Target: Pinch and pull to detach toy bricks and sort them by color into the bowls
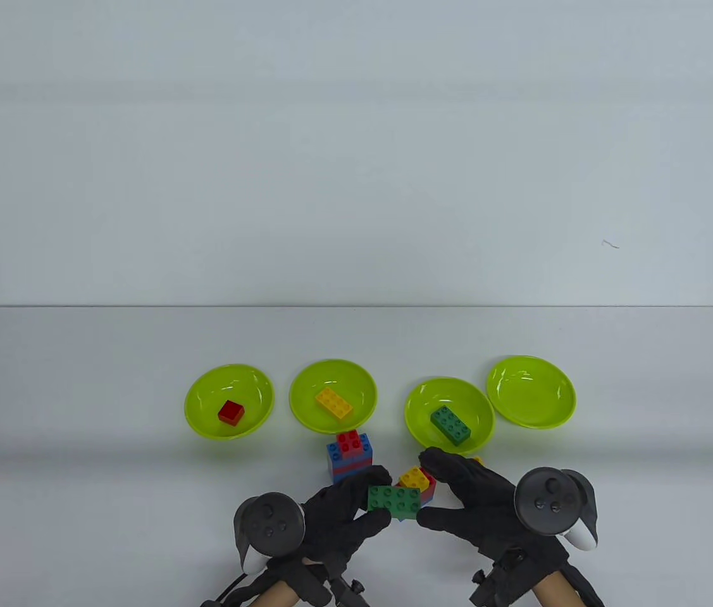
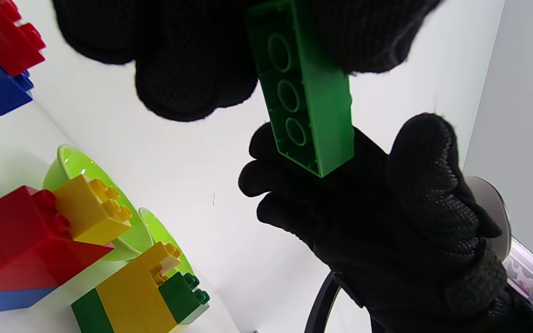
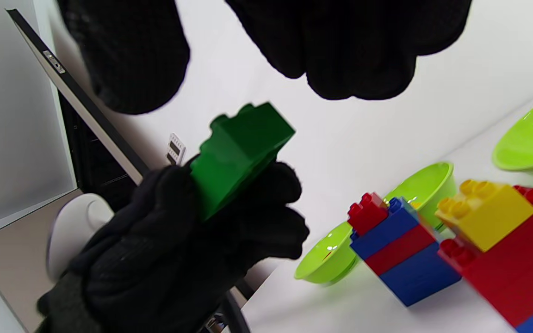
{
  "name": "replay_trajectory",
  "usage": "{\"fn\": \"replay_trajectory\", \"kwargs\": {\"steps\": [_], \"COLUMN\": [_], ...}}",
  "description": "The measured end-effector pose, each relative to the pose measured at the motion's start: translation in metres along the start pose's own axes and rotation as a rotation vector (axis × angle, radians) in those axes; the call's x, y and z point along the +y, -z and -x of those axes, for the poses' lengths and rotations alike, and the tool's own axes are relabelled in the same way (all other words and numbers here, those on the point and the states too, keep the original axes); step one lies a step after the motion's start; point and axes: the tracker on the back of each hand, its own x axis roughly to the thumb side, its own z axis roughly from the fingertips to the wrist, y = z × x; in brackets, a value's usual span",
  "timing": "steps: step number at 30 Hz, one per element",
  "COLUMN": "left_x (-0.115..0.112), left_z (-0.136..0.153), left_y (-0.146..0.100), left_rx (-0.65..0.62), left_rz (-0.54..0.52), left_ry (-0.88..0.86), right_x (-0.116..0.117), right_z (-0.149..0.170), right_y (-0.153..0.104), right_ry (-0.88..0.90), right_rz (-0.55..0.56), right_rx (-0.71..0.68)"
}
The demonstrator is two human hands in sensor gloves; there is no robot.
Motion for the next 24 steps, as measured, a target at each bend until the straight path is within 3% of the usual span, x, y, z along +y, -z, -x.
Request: {"fn": "replay_trajectory", "kwargs": {"steps": [7, 24], "left_x": [-0.002, -0.005], "left_z": [-0.001, 0.0], "left_y": [0.0, 0.0], "left_rx": [-0.004, 0.002], "left_rz": [0.002, 0.049], "left_ry": [-0.012, -0.034], "right_x": [0.013, 0.018], "right_z": [0.001, -0.001], "right_y": [-0.001, -0.005], "right_ry": [-0.018, -0.112], "right_rz": [-0.007, 0.03], "right_rx": [-0.025, -0.042]}}
